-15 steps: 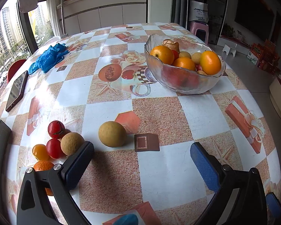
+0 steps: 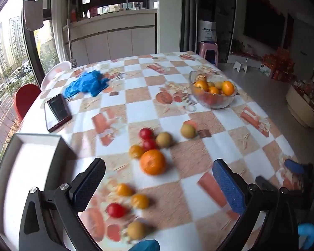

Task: Organize fruits
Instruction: 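Move both tools toward the loose fruits beside the white tray, then grasp a brown round fruit with the right tool while the left tool grasps a red cherry tomato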

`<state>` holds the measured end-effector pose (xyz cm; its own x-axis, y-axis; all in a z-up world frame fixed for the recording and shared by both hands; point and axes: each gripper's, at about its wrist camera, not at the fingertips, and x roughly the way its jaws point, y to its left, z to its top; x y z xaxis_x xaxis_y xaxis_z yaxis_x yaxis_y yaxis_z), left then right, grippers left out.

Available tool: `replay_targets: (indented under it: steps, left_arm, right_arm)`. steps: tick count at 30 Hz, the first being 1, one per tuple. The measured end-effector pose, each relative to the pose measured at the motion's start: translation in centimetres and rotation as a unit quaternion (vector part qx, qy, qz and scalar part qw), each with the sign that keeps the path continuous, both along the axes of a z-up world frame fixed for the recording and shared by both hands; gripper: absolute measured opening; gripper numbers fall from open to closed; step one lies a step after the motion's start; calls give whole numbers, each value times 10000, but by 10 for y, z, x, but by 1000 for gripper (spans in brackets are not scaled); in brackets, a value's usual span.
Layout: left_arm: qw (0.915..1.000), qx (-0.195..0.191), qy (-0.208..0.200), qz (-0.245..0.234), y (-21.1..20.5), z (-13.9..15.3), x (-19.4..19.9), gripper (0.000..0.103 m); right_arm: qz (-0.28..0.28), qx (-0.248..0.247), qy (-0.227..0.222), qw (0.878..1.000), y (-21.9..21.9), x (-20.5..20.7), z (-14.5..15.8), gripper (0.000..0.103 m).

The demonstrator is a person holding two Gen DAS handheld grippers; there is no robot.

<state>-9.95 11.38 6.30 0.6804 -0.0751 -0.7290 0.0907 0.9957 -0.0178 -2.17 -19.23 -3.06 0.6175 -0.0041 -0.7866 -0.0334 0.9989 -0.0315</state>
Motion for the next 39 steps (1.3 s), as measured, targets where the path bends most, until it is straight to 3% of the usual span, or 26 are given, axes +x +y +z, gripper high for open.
replay_targets:
  steps: [5, 11, 13, 16, 23, 25, 26, 29, 30, 31, 39]
  left_arm:
    - [9990, -125, 407, 105, 52, -28, -35, 103]
    - [9987, 45, 501, 6, 63, -41, -76, 103]
    - [9984, -25, 555, 44, 67, -40, -79, 103]
    - [9988, -151, 452, 150, 78, -29, -87, 103]
    - [9970, 128, 416, 633, 108, -18, -95, 103]
    - [9961, 135, 384, 783, 120, -14, -99, 103]
    - [9956, 133, 383, 839, 126, -12, -101, 103]
    - [9952, 214, 386, 871, 134, -8, -100, 103]
    - [9955, 226, 373, 840, 133, -7, -99, 103]
    - [9960, 226, 372, 777, 130, -6, -96, 103]
    - [9980, 218, 507, 300, 65, -20, -55, 103]
  right_arm:
    - [-1, -1, 0, 10000, 0, 0, -1, 103]
    - [-79, -68, 77, 9999, 2, 3, 1, 103]
    - [-282, -67, 394, 9988, 12, 7, 4, 103]
    - [327, 609, 280, 9972, 49, -6, 13, 103]
    - [1995, 507, 187, 9784, 182, -17, 16, 102]
    - [2192, 488, 229, 9742, 206, -16, 10, 98]
    - [2272, 510, 282, 9721, 215, -14, 7, 91]
    - [2369, 380, 359, 9701, 229, -11, 0, 61]
    - [2380, 307, 339, 9702, 229, -12, -1, 40]
    - [2373, 328, 329, 9703, 226, -13, 1, 33]
    - [999, 593, 273, 9929, 117, -1, 5, 31]
